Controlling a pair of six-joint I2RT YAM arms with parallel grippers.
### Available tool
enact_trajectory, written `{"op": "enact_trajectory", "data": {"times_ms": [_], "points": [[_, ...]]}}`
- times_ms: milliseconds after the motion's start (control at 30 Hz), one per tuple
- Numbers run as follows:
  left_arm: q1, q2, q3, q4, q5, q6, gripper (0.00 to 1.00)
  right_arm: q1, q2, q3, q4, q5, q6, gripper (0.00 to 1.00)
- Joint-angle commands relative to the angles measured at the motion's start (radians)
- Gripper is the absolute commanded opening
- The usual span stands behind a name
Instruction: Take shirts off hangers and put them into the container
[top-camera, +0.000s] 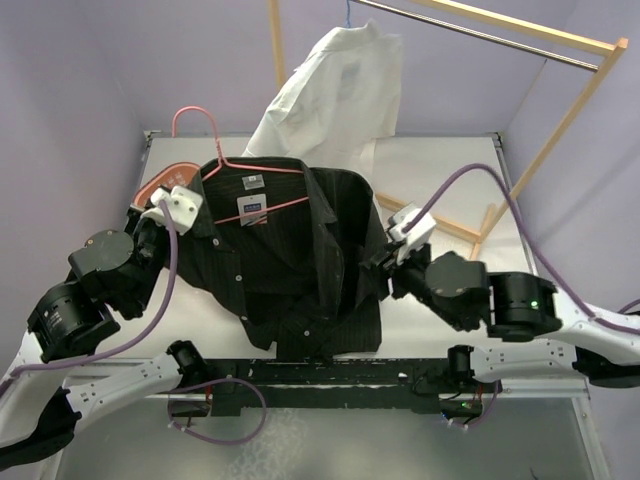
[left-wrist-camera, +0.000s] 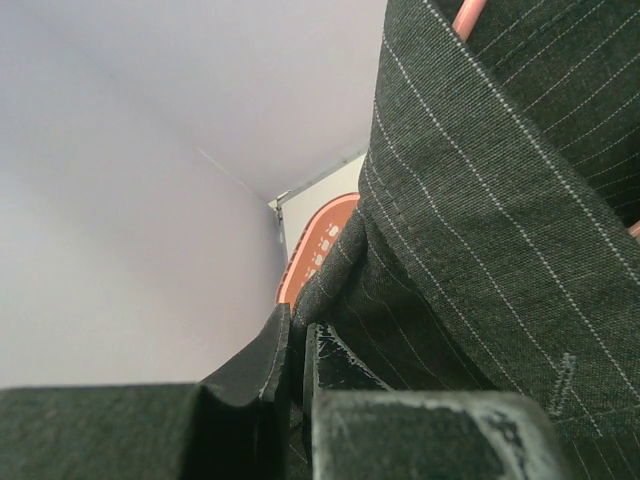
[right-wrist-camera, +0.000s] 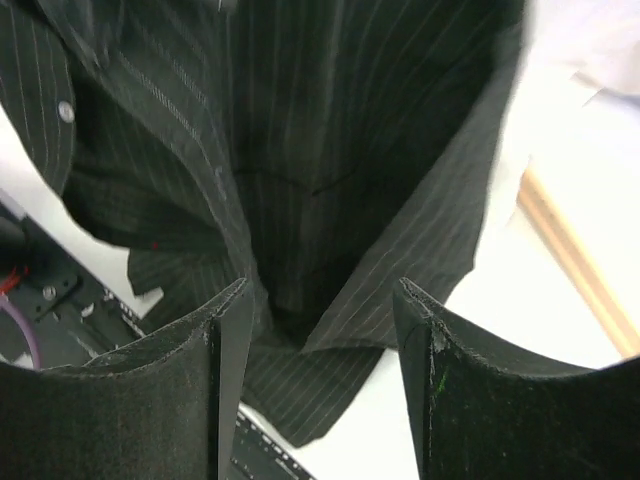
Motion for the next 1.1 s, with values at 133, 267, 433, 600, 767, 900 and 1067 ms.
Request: {"op": "enact_trajectory", "data": {"times_ms": [133,267,433,600,767,900,1067], "points": [[0.004,0.009,0.069,0.033,0.01,-0.071,0.0,-0.003,0.064,-0.206,0.293,-0.145,0.082,0.63],[0.004,0.003,0.067,0.027,0.012,-0.077,0.0,-0.003,0.078,-0.268,0.376,-0.117,0.1,0.66],[0.005,-0.008,0.066,0.024,0.029,-0.085,0.0,-0.003,0.063,-0.404,0.561,-0.07,0.057,0.72],[0.004,-0.011,0.057,0.026,0.039,-0.098,0.0,-0.003,0.057,-0.543,0.867,-0.06,-0.056,0.71],[0.004,-0.011,0.041,0.032,0.053,-0.108,0.0,-0.004,0.132,-0.598,1.07,0.103,-0.133,0.62],[0.004,-0.01,0.028,0.02,0.065,-0.12,0.0,-0.005,0.186,-0.585,1.099,0.23,-0.188,0.0],[0.004,-0.02,-0.013,-0.002,0.064,-0.149,0.0,-0.005,0.066,-0.521,0.915,0.354,-0.154,0.0]]}}
